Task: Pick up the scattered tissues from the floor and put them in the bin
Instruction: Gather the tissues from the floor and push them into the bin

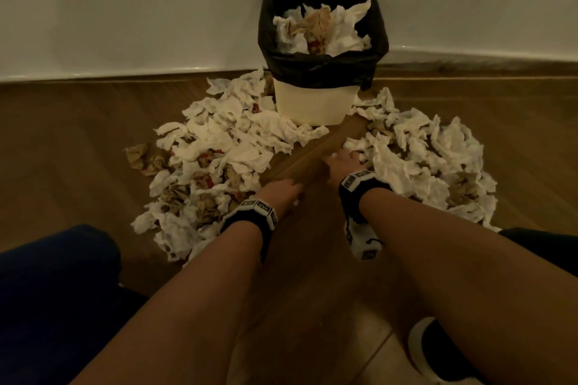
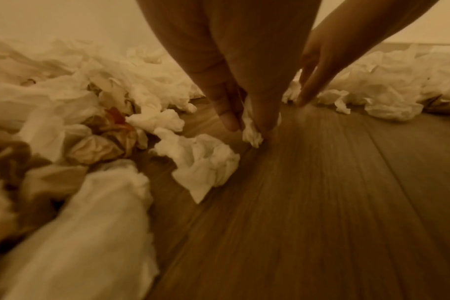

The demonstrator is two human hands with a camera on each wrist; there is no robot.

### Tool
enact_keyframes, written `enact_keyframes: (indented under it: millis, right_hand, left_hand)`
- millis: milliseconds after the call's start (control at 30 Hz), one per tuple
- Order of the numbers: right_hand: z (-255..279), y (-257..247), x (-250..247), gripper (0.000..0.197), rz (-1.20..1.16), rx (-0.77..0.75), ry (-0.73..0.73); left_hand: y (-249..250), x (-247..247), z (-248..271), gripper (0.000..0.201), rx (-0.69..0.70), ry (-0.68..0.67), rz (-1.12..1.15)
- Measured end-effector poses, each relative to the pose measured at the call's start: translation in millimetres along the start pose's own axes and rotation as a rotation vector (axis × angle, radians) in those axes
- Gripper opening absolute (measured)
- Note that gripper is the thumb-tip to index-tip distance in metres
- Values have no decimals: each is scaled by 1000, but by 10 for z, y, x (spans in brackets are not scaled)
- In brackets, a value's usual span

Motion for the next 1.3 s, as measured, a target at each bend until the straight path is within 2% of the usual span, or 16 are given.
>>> enact_keyframes:
  millis: [100, 200, 267, 367, 433, 500, 567, 667, 733, 833, 933, 1000, 1133, 1200, 1300]
  right_hand:
    - [-6, -4, 95, 45, 24, 23, 24]
    - [22, -75, 130, 30, -32, -39, 52]
    - [73, -82, 81, 26, -121, -46, 65]
    - [181, 26, -45, 23, -353, 11, 107]
    - [295, 133, -145, 19, -614, 72, 175]
    - [447, 229, -307, 13, -808, 105, 288]
    - [590, 308, -505, 18, -878, 106, 372]
    - [801, 343, -889, 2, -826, 58, 464]
    - [922, 343, -1169, 17, -794, 28, 543]
    - [1083, 295, -1660, 26, -748, -29, 668]
    - [1191, 235, -2231, 26, -616, -97, 773]
    - [1251, 188, -2622, 21, -551, -129, 836]
    - [1270, 109, -3179, 11, -599, -190, 902]
    - [1215, 70, -3217, 14, -568, -186, 909]
    - [1019, -19, -3022, 20, -489, -170, 836]
  left_hand:
    - [65, -21, -69, 29, 21, 26, -108]
    - [107, -103, -84, 21, -46, 83, -39]
    - [141, -163, -86, 26, -48, 100, 44]
    - [99, -298, -41, 29, -113, 187, 220]
    - [58, -434, 19, 24, -165, 279, 370]
    - [72, -612, 106, 21, -174, 356, 429]
    - [117, -848, 204, 20, -144, 409, 429]
    - [212, -1305, 355, 17, -101, 455, 384]
    - [276, -1664, 474, 12, -78, 511, 418]
    - [349, -2217, 662, 7, -73, 630, 454]
    - [404, -2723, 804, 18, -59, 739, 362]
    - [413, -3018, 842, 24, -61, 754, 309]
    - [428, -3461, 829, 32, -40, 833, 239]
    - [407, -3482, 708, 36, -72, 808, 244]
    - [339, -3236, 422, 37, -158, 667, 207]
Point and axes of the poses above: each hand's wrist, its own z-axis away from the middle knuckle, its own x-axis out of the palm, y = z × x, the point moved 5 cm from there along -z, towards the middle knuckle, and after that the axes turned 5 degrees about -x, right-handed, at the moved point
